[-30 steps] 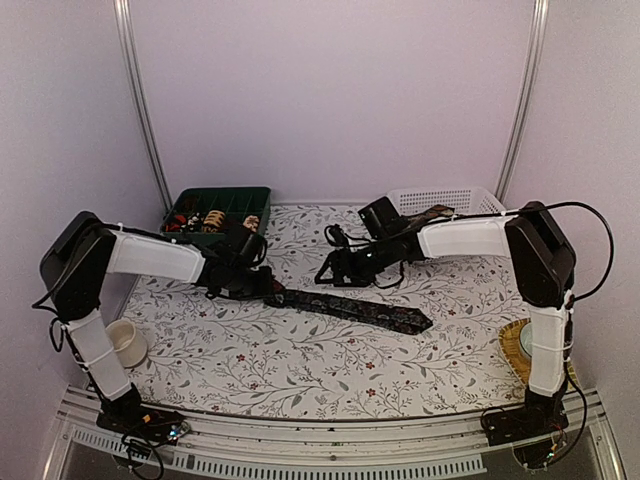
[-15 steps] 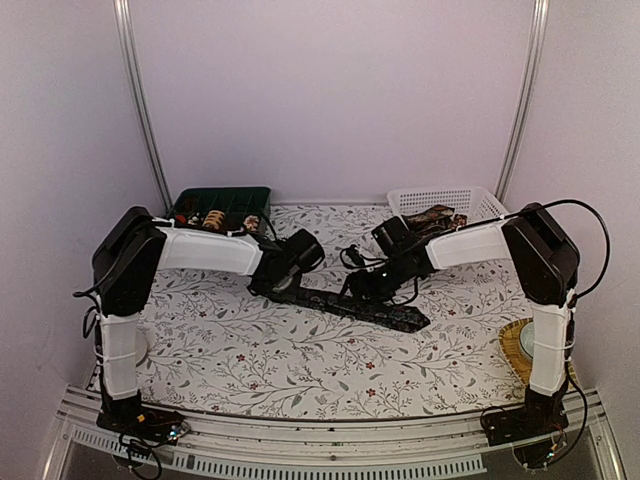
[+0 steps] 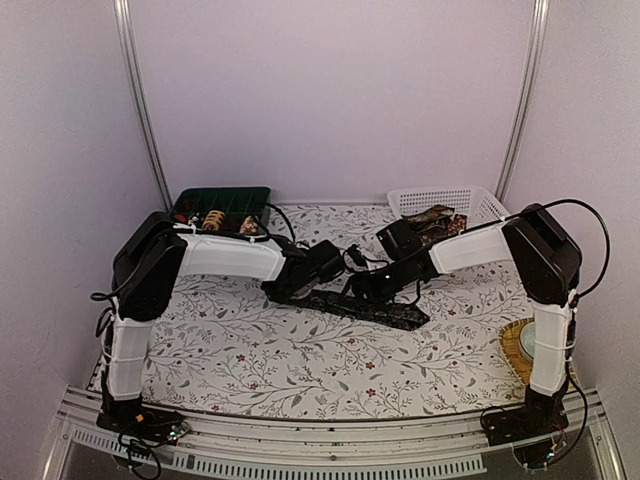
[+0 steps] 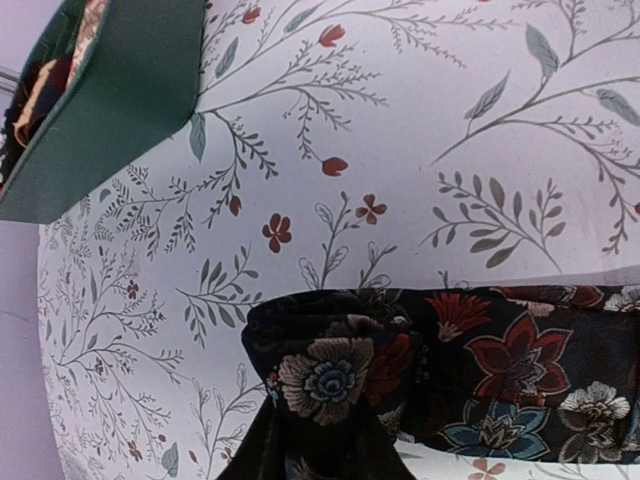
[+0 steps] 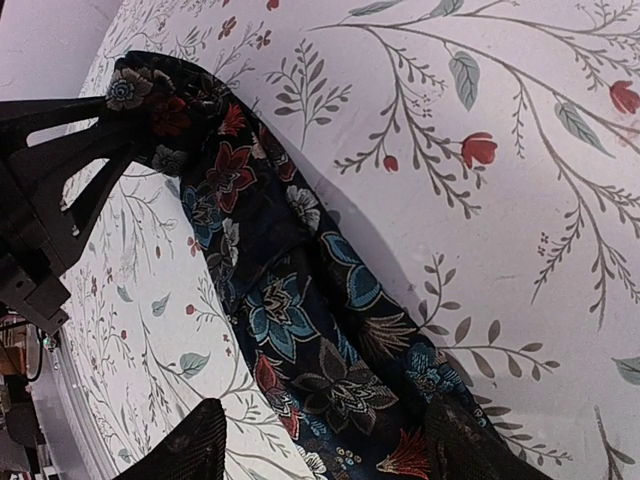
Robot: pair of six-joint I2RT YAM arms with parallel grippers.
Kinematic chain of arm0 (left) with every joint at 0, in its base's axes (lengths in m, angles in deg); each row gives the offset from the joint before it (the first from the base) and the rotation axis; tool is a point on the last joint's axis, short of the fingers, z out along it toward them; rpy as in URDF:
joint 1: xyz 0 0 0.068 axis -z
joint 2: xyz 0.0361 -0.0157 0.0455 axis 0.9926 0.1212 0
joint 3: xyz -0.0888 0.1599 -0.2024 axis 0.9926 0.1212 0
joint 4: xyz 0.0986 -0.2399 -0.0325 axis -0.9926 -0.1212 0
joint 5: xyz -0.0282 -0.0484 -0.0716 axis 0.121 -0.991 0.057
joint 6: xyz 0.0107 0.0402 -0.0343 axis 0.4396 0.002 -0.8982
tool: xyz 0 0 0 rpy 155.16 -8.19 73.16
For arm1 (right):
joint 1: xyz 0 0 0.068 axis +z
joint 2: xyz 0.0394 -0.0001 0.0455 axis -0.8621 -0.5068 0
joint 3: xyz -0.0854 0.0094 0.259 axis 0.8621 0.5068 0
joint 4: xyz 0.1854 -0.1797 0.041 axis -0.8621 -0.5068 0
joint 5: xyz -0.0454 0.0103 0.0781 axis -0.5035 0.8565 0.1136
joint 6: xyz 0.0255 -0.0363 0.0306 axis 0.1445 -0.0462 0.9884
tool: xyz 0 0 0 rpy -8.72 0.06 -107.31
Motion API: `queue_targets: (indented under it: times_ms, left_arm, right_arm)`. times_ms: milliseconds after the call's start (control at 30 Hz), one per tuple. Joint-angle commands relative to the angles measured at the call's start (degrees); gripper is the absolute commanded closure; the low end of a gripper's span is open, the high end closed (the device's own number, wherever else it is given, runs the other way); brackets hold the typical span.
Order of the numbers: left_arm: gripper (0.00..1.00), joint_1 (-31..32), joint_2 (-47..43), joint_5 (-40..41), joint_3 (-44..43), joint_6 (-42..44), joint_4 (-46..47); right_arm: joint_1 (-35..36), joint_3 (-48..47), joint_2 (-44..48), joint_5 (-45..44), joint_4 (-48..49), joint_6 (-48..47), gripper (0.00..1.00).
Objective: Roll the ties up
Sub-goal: Roll the tie at the center of the board.
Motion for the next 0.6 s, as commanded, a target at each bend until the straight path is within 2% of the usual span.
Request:
queue_targets:
  times_ms: [0, 233, 567]
  left_arm:
    - [0.78, 1.6, 1.4, -3.1, -1.0, 1.9, 1.6]
    - [0.72, 2.2, 1.1, -6.4, -0.6, 4.3, 6.5]
    - [0.71, 1.8, -0.6, -16.4, 3.7, 7.0, 16.8]
  right_arm:
    - [0.1, 3.2, -0.2, 0.5, -4.0, 0.9, 0.32]
    - [-0.7, 3.7, 0.0, 3.1, -2.8, 1.7, 0.32]
    - [-2.0, 4.5, 2.4, 6.1, -1.8, 2.8, 0.32]
